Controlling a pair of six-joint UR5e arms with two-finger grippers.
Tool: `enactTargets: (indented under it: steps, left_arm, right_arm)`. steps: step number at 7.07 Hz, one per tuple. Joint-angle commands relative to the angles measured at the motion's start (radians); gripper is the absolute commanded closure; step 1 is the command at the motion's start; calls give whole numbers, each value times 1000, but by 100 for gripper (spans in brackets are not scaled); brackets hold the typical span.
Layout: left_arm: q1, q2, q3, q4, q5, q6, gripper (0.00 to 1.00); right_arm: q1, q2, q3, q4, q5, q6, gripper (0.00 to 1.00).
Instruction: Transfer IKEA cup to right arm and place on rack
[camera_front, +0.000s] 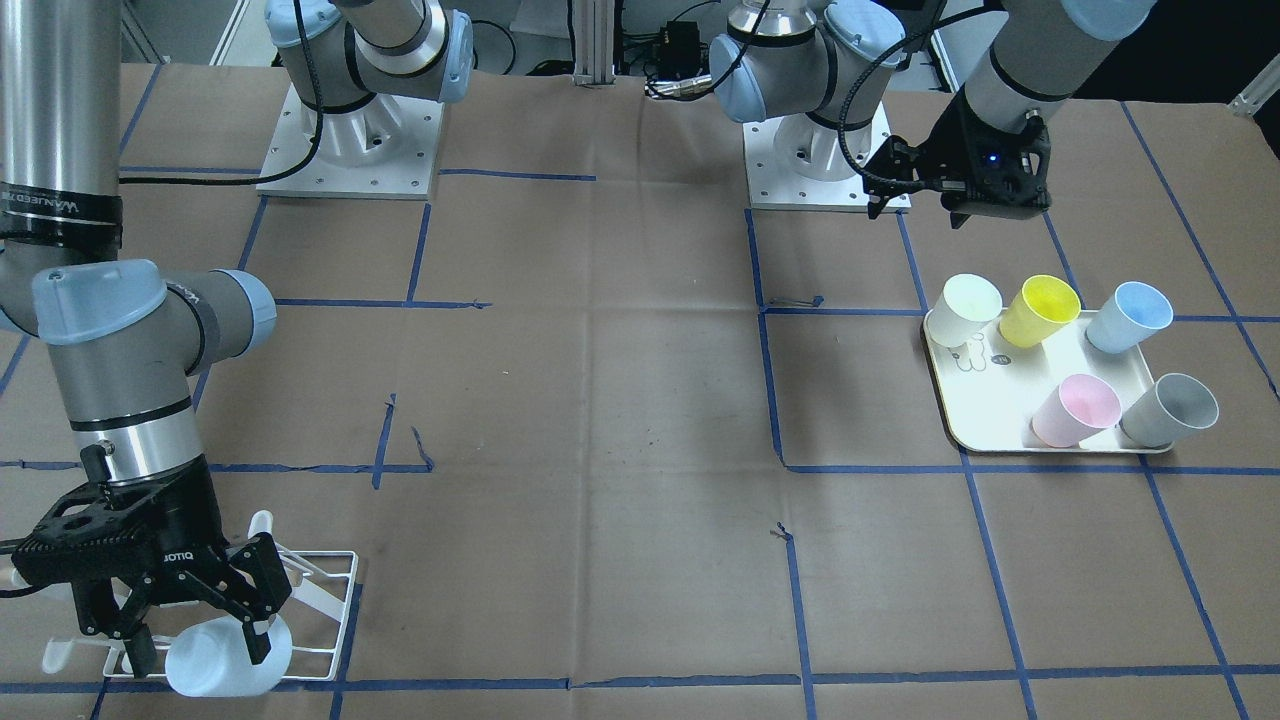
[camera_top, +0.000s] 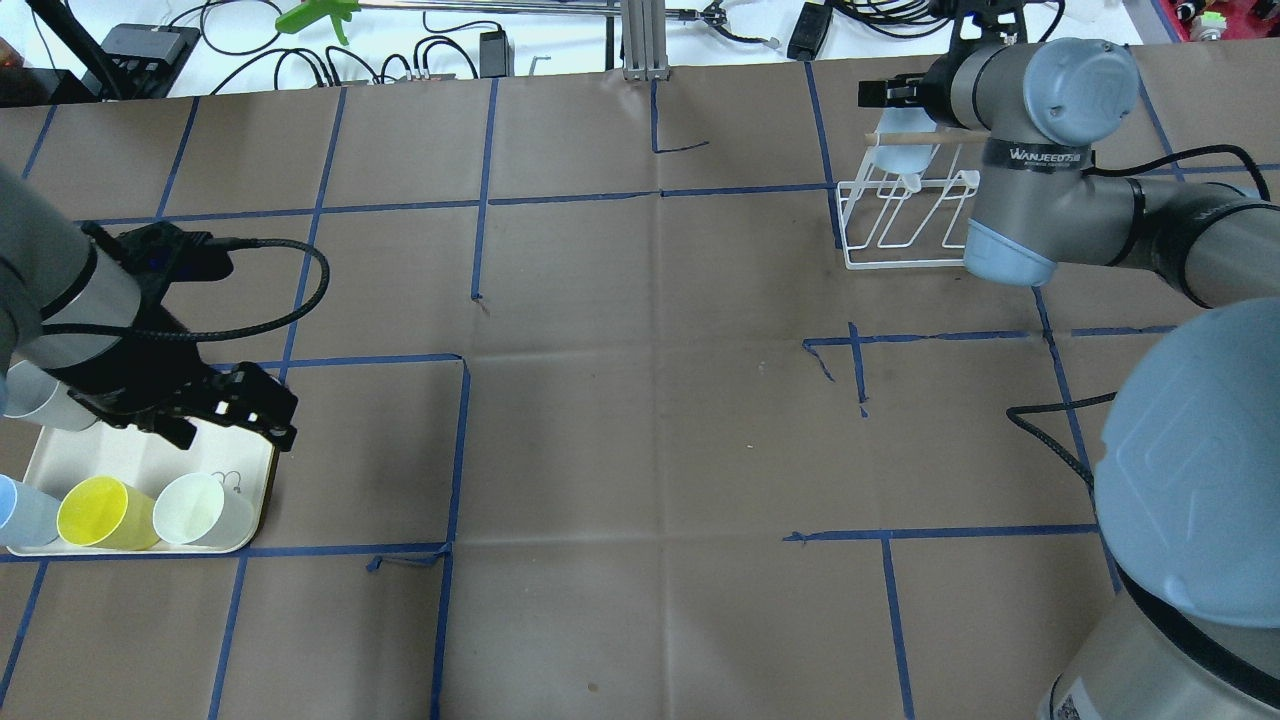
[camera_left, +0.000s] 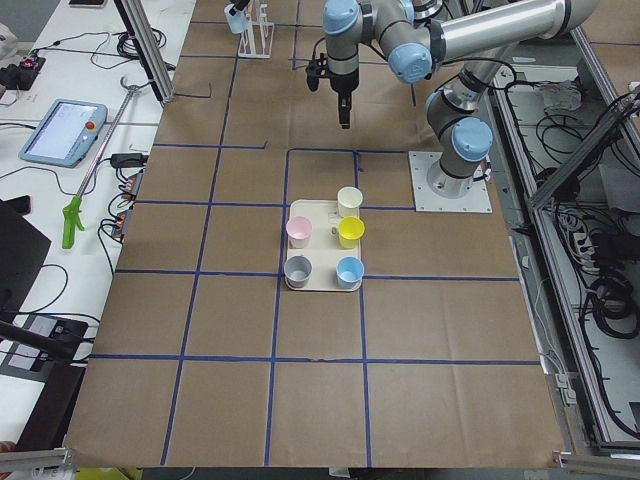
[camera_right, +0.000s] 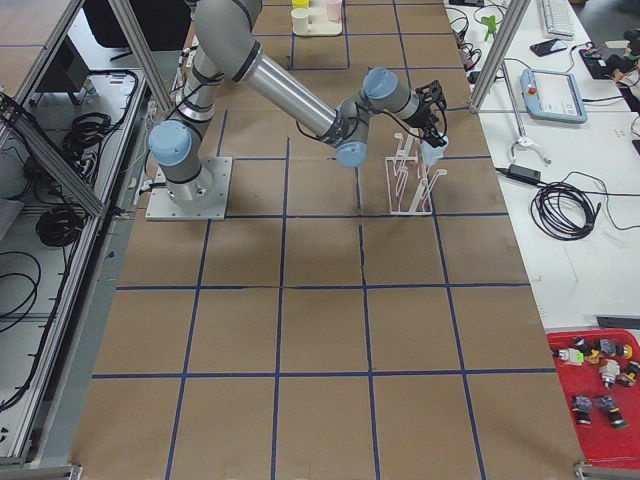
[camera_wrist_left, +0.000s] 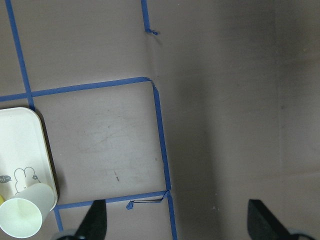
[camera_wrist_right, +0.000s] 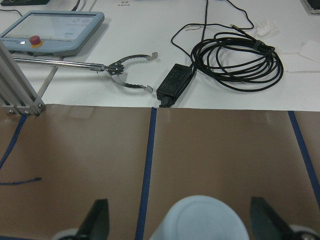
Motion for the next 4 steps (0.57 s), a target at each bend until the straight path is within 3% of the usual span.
enactTargets:
  steps: [1,4]
  left_arm:
    - [181,25,-77,103,53,181,1]
    - [216,-15,-111,207,44,193,1]
  right_arm:
    - [0,-2,-11,1,1,-1,0]
    - [4,-48,-16,-2,17,-2,0]
